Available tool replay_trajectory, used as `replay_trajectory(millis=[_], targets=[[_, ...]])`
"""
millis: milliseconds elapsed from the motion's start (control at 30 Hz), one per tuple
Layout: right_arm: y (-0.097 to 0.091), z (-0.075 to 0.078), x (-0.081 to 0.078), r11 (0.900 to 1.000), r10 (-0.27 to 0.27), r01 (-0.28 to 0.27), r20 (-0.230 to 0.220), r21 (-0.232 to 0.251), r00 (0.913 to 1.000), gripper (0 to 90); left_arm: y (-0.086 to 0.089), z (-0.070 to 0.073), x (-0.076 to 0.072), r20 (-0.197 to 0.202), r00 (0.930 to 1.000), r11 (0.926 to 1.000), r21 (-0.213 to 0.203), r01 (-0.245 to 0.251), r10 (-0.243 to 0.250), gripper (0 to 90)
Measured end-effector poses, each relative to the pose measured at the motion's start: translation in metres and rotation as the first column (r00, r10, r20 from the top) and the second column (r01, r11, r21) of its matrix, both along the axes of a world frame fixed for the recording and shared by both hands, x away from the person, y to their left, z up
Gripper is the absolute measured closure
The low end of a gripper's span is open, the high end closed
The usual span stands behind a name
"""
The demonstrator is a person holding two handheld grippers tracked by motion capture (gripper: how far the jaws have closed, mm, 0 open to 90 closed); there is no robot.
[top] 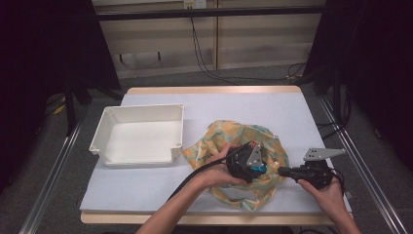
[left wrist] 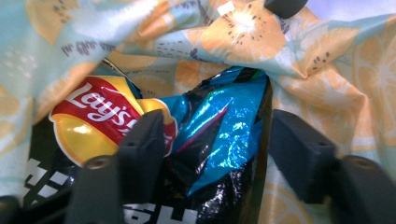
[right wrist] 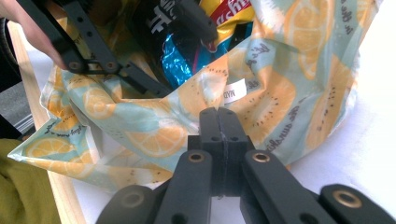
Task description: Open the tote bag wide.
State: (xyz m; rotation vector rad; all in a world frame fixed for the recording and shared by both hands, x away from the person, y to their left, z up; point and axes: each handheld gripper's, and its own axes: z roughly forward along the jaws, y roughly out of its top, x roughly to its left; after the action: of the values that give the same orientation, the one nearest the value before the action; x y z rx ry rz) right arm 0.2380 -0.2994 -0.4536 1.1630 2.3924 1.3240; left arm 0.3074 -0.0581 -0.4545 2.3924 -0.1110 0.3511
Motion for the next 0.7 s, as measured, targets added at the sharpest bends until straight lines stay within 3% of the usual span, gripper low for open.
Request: replay_trajectory(millis=[67, 200, 300, 367, 500, 533, 700], targets=[[0.0, 0.0, 0.0, 1.0, 0.0, 0.0, -0.001, 0.0, 1.0, 90.0, 0.0, -0.001, 0.0, -0.011, 0.9999, 0.9999, 0.01, -0.006, 0.006, 45.6], [0.001, -0.001, 0.0, 1.0, 0.003, -0.003, 0.002, -0.001, 1.0, 90.0, -0.002, -0.005, -0.001, 0.022, 0.9991, 0.9989, 0.029, -0.038, 0.037, 57.6], [0.001, -0.001, 0.001, 1.0, 0.003, -0.003, 0.0, 0.0, 1.0, 90.0, -0.003, -0.006, -0.001, -0.009, 0.9976, 0.9976, -0.007, -0.069, 0.069, 65.8], [0.001, -0.001, 0.001, 1.0, 0.003, -0.003, -0.002, 0.003, 1.0, 90.0, -0.003, -0.005, -0.001, 0.003, 0.9973, 0.9973, 0.011, -0.073, 0.073, 73.3], [0.002, -0.002, 0.001, 1.0, 0.006, -0.006, -0.004, 0.001, 1.0, 90.0, -0.001, -0.003, 0.003, -0.032, 0.9959, 0.9964, 0.006, -0.085, 0.085, 87.5], [0.002, -0.002, 0.001, 1.0, 0.007, -0.007, -0.004, 0.002, 1.0, 90.0, 0.0, -0.002, 0.004, -0.04, 0.9954, 0.9962, 0.009, -0.086, 0.087, 88.7], [0.002, -0.002, 0.002, 1.0, 0.003, -0.003, -0.003, 0.006, 1.0, 90.0, 0.006, 0.002, 0.01, -0.132, 0.9863, 0.9926, -0.057, -0.107, 0.099, 90.0]])
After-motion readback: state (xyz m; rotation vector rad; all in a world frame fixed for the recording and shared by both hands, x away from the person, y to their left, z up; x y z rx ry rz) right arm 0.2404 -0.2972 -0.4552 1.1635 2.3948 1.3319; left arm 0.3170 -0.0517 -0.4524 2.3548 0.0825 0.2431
